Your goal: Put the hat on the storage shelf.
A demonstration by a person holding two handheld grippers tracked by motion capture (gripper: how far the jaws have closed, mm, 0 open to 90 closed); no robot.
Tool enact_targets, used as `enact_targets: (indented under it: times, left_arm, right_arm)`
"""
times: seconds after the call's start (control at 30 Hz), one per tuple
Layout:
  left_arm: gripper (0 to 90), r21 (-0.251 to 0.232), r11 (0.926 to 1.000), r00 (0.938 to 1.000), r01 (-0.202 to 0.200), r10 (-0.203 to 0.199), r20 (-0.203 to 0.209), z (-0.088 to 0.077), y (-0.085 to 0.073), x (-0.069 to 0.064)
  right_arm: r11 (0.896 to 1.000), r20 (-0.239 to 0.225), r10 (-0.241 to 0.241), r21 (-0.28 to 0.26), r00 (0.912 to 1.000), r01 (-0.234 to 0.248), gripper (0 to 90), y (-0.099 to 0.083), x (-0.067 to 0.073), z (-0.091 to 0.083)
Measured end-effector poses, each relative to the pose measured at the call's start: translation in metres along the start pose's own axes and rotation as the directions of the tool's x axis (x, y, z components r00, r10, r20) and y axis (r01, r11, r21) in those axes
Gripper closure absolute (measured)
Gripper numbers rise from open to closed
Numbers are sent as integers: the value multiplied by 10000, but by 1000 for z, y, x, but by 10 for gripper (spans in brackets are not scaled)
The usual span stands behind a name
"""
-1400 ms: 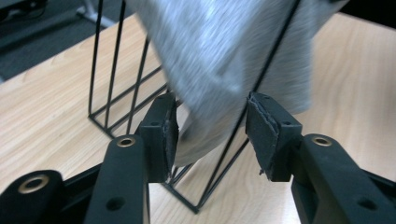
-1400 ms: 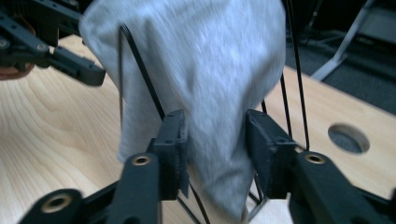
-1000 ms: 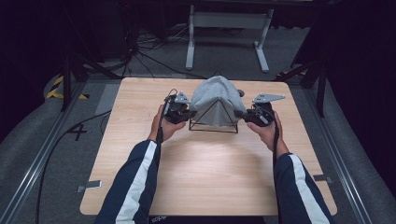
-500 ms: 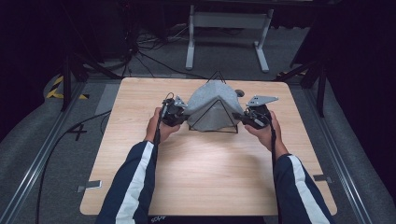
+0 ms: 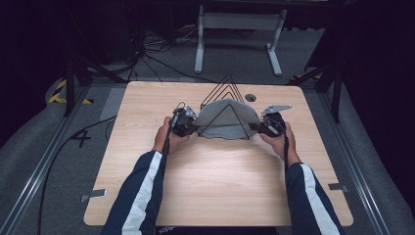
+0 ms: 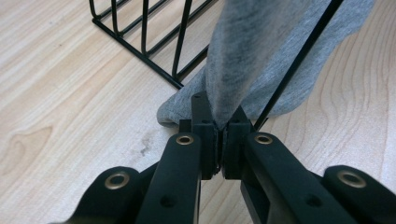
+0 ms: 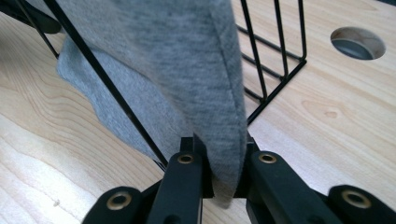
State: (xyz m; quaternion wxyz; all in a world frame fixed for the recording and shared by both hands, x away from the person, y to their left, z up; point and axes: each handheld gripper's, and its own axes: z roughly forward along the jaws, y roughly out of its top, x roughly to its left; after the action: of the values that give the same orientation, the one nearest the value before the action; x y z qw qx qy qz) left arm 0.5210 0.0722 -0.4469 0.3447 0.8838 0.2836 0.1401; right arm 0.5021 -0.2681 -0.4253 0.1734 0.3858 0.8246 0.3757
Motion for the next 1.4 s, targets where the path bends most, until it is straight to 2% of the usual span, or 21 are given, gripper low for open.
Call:
enact_targets:
  times: [0.1, 0.2, 0.33, 0.5, 0.63, 0.73, 0.8, 0.87, 1.03, 1.2, 1.27, 1.4]
  left_arm:
    - [870, -40, 10000, 10000, 6, -6, -3, -2, -2, -1]
    - [843, -169, 9999, 9999, 23, -25, -117, -8, -5, -2]
    - [836, -156, 9997, 9997, -196, 194, -154, -22, -10, 0]
    - [847, -208, 9992, 9990, -339, 332, -300, -36, -15, 1]
    - [849, -57, 9986, 9979, -518, 516, -386, -47, -17, 1]
    - [843, -59, 9979, 9968, -649, 646, -465, -56, -19, 1]
    - [841, 29, 9961, 9948, -884, 885, -502, -64, -20, 0]
    - [840, 82, 9951, 9939, -981, 984, -505, -66, -20, -1]
    - [831, 95, 9913, 9904, -1316, 1319, -413, -80, -21, -8]
    - [824, 128, 9871, 9865, -1596, 1600, -348, -86, -22, -15]
    - [818, 282, 9851, 9849, -1699, 1707, -305, -89, -24, -17]
    - [794, 270, 9858, 9857, -1658, 1666, -273, -90, -30, -19]
  right_arm:
    - [10000, -63, 43, -23, 10000, -44, 864, -2, 2, 1]
    - [10000, 175, -36, 34, 9998, 35, 815, -2, 4, 0]
    - [9999, 325, -104, 60, 9994, 102, 789, -3, 4, -7]
    - [9989, 415, -456, 144, 9981, 450, 789, -3, 7, -14]
    - [9970, 462, -736, 275, 9962, 724, 780, -1, 11, -21]
    - [9959, 459, -885, 229, 9950, 876, 778, 0, 13, -27]
    - [9943, 435, -1046, 260, 9936, 1035, 773, 0, 14, -33]
    - [9944, 411, -1033, 273, 9938, 1022, 770, 0, 14, -35]
    - [9919, 368, -1254, 262, 9914, 1245, 755, 1, 17, -47]
    - [9882, 328, -1506, 347, 9880, 1495, 745, -1, 22, -54]
    - [9853, 268, -1666, 441, 9857, 1653, 739, -3, 25, -55]
    - [9838, 142, -1734, 480, 9847, 1725, 716, -9, 29, -59]
